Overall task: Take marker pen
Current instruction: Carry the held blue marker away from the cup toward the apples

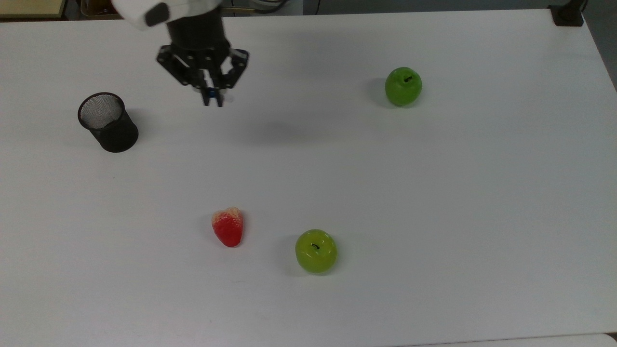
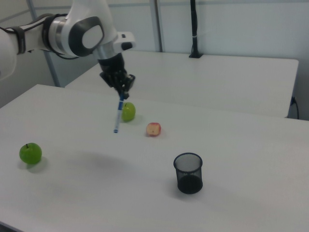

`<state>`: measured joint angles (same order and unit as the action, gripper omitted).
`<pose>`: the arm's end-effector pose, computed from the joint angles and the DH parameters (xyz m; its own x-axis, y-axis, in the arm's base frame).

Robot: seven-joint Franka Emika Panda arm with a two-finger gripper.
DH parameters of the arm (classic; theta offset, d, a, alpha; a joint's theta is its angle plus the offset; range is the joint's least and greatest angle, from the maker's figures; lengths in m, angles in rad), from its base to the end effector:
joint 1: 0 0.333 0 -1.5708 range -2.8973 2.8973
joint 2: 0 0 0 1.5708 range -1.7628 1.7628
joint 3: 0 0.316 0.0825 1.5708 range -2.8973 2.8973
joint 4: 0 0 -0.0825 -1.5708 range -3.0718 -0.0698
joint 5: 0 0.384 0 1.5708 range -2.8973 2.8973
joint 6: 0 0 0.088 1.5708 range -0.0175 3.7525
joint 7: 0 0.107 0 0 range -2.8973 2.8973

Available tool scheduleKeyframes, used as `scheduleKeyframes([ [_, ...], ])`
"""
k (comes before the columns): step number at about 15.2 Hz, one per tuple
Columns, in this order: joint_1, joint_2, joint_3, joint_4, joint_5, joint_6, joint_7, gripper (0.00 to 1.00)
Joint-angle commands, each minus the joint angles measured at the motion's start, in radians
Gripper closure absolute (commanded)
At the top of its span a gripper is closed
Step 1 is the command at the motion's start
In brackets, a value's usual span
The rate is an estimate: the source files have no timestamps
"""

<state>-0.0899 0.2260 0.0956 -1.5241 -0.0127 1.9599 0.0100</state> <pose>0.6519 -0.0033 0.5494 0.9779 -0.0064 0.2092 -0.0042 -0.9999 -0.0110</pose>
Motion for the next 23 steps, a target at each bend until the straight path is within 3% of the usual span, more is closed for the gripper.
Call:
scheduleKeyframes([
  [1,0.071,-0.019,-0.013,-0.014,-0.006,-0.088,0.063,0.94],
  [5,0.114,-0.016,0.004,-0.051,-0.004,-0.141,0.106,0.94],
  [12,0.119,0.042,0.064,-0.106,-0.004,-0.17,0.113,0.94],
  [20,0.144,0.134,0.065,-0.105,0.005,-0.158,0.113,0.93],
  [23,0.147,0.142,0.065,-0.105,0.004,-0.154,0.113,0.84],
])
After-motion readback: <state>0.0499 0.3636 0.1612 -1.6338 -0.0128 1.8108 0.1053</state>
